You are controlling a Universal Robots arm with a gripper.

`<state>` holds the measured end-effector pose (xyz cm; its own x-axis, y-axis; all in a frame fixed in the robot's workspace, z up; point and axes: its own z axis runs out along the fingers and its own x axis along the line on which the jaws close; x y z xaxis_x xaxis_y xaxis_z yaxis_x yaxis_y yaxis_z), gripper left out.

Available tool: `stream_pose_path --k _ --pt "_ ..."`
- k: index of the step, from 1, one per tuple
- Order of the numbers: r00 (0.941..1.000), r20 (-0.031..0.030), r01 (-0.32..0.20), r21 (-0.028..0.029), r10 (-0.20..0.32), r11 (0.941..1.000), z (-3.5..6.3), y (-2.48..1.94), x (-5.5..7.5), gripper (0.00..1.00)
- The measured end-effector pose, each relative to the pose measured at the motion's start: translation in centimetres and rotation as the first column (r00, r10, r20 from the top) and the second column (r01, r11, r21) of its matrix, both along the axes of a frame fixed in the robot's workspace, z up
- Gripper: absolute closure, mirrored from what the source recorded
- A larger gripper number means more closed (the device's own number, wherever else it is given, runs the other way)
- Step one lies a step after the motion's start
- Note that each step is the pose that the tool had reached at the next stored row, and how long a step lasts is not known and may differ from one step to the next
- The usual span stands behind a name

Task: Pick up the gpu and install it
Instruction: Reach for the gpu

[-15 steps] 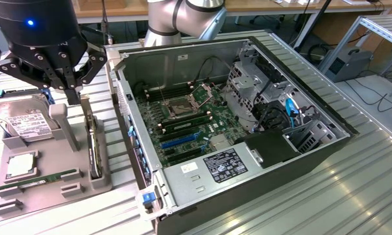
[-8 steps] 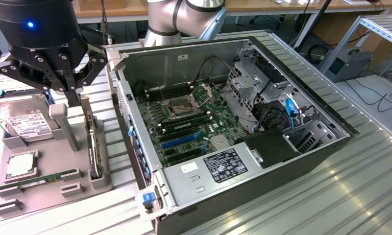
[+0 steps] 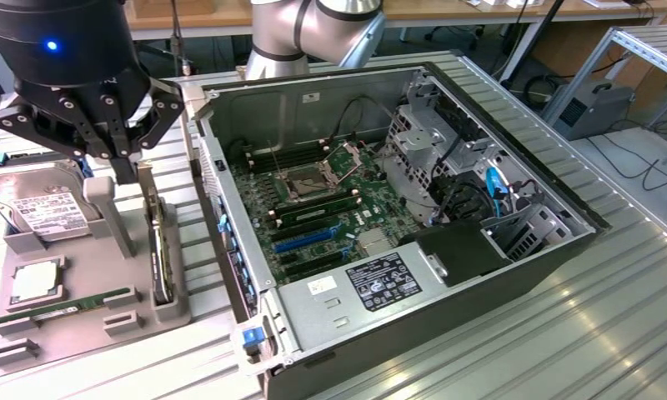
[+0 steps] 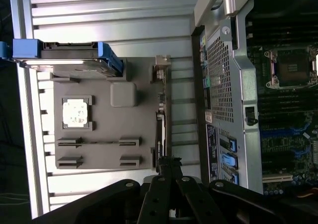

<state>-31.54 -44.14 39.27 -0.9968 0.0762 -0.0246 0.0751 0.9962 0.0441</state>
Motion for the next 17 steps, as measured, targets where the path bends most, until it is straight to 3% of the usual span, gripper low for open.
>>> stream_pose_path --k 13,17 --pt "1.0000 0.0001 0.000 0.0000 0.000 1.0000 0.00 -0.73 0.0 0.89" --pt "1.0000 0.0000 0.000 -0.0001 0.000 1.0000 0.00 -1.17 0.0 0.89"
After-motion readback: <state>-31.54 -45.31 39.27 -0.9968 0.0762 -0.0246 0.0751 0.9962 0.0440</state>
